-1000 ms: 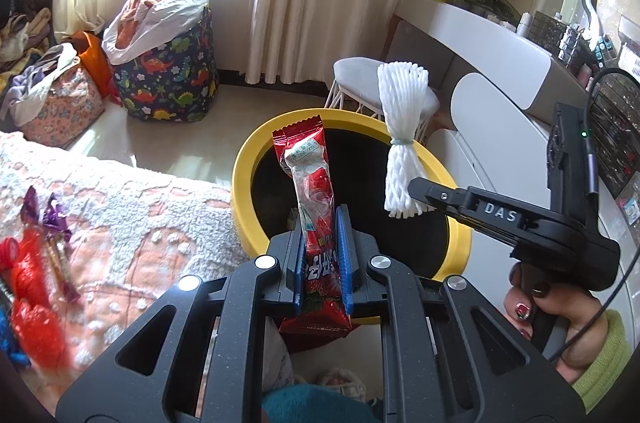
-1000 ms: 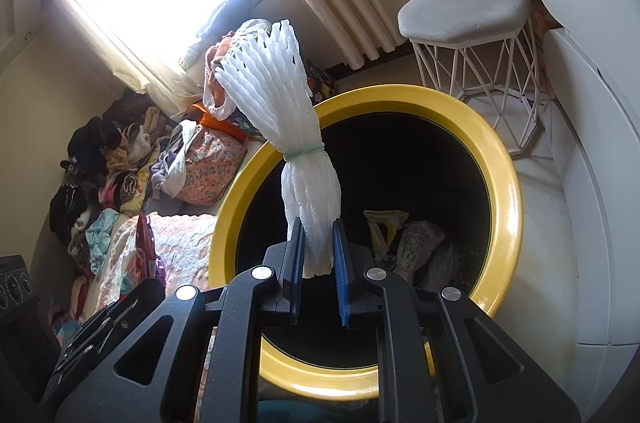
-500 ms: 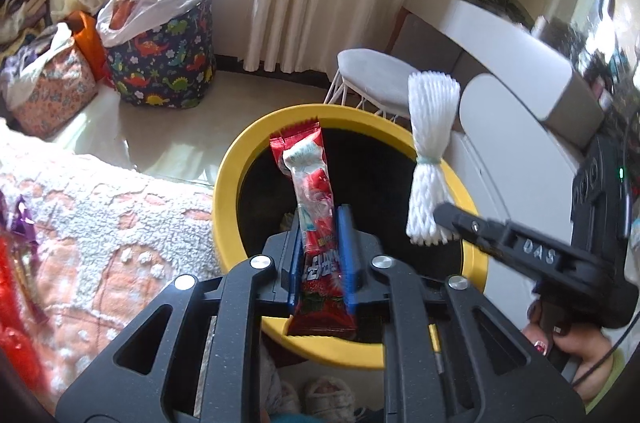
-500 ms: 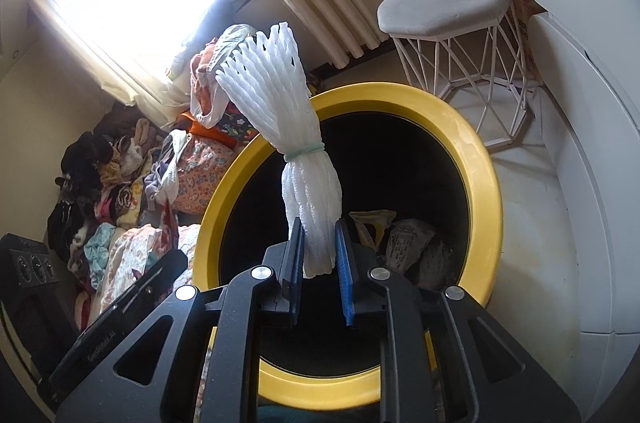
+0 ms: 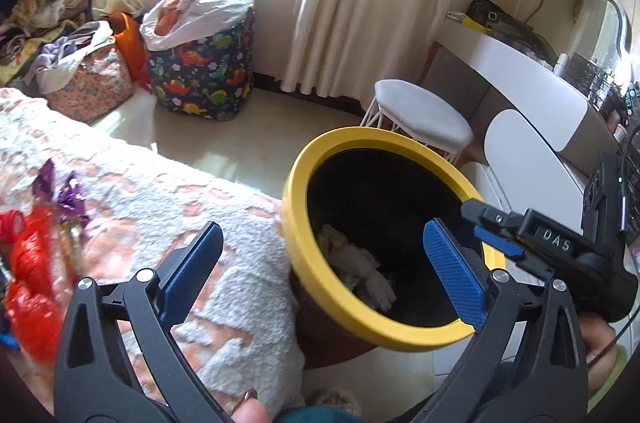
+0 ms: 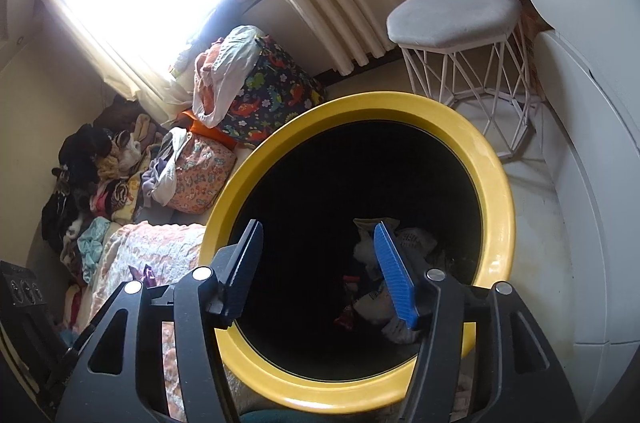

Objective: Collect trash
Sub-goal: 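Move both tools back toward the trash on the bed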

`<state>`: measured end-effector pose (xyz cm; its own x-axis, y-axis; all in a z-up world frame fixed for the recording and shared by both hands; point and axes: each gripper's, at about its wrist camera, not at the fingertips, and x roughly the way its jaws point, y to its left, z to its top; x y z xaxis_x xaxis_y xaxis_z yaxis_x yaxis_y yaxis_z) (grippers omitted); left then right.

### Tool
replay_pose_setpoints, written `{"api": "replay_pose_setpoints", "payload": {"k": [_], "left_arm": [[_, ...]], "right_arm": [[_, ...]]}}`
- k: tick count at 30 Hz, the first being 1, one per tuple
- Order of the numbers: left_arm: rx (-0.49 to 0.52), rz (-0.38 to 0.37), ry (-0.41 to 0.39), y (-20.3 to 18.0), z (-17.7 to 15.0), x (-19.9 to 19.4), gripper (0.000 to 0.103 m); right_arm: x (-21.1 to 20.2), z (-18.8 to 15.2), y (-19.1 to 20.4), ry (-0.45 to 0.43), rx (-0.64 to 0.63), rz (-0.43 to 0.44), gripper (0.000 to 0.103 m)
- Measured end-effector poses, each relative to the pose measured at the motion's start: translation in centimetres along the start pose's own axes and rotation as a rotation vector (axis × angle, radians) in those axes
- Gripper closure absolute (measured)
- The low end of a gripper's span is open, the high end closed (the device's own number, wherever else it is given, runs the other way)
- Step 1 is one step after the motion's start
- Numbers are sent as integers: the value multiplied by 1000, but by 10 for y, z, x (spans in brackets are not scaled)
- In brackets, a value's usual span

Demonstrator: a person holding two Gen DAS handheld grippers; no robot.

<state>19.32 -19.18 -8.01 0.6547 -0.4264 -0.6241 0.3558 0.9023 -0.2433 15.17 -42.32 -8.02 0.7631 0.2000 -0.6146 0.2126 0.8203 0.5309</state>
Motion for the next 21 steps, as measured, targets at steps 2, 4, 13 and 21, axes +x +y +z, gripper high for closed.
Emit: {"api": "replay_pose_setpoints", "payload": {"k": [2, 4, 13, 21], "left_arm": [[4, 17, -6, 3, -2, -6, 11], [7, 32, -15, 8, -5, -13, 11], [-4, 88, -61, 27, -5, -39, 11], [-24, 119, -97, 45, -6, -60, 11]], "right_arm": [[-1, -1, 5, -10, -17, 3, 44], [-2, -1, 11, -16, -34, 14, 42], [-5, -5, 39, -53, -125, 49, 36], [-11, -8, 55, -92, -200, 73, 31]]}}
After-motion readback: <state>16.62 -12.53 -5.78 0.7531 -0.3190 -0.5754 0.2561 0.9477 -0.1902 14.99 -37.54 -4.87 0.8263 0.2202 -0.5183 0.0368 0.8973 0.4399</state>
